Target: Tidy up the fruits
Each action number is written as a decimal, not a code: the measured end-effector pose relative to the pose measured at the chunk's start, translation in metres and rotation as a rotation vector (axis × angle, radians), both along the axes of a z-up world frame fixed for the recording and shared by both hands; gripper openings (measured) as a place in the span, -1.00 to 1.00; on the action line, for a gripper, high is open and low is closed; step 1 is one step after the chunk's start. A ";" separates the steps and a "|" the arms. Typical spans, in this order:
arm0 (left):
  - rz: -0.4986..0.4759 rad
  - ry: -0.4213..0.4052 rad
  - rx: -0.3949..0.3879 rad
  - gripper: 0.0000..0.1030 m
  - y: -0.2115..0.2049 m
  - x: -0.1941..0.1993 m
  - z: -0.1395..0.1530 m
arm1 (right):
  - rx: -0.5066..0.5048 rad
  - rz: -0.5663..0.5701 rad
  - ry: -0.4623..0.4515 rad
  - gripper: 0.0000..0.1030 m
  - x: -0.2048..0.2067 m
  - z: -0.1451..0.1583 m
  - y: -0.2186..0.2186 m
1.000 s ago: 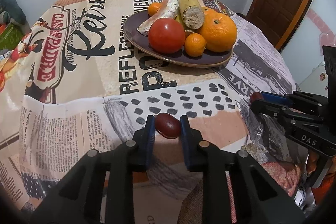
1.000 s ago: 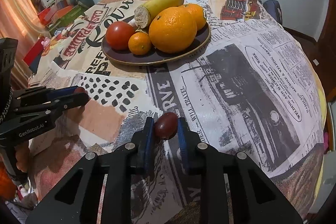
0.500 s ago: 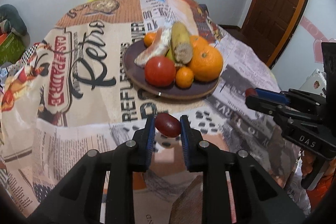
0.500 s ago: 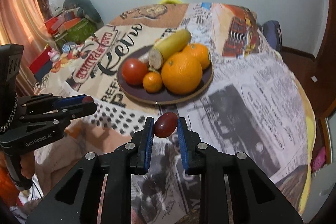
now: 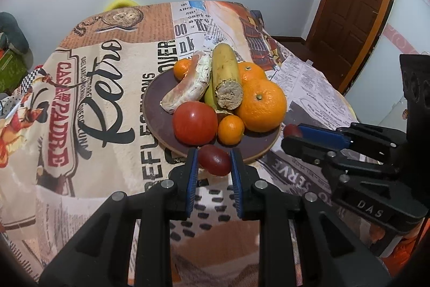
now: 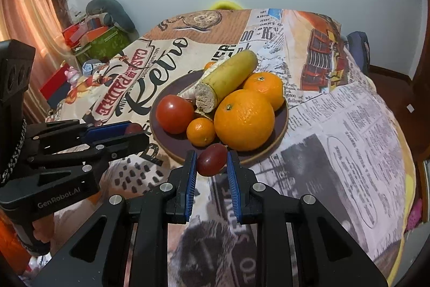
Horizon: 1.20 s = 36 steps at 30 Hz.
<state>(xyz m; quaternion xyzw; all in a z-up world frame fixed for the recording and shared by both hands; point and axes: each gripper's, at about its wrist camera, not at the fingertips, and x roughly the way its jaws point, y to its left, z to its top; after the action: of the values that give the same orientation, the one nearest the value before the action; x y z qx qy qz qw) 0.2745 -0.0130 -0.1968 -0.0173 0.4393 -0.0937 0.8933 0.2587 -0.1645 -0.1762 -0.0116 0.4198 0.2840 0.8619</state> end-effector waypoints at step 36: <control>0.073 -0.253 -0.012 -0.45 0.009 -0.064 0.106 | 0.080 -0.078 -0.221 -0.50 -0.050 0.103 -0.036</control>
<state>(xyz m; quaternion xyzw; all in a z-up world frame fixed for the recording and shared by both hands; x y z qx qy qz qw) 0.2104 -0.0040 -0.0904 -0.0268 0.3217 -0.0653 0.9442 0.2084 -0.2005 -0.0728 0.0076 0.3108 0.2639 0.9131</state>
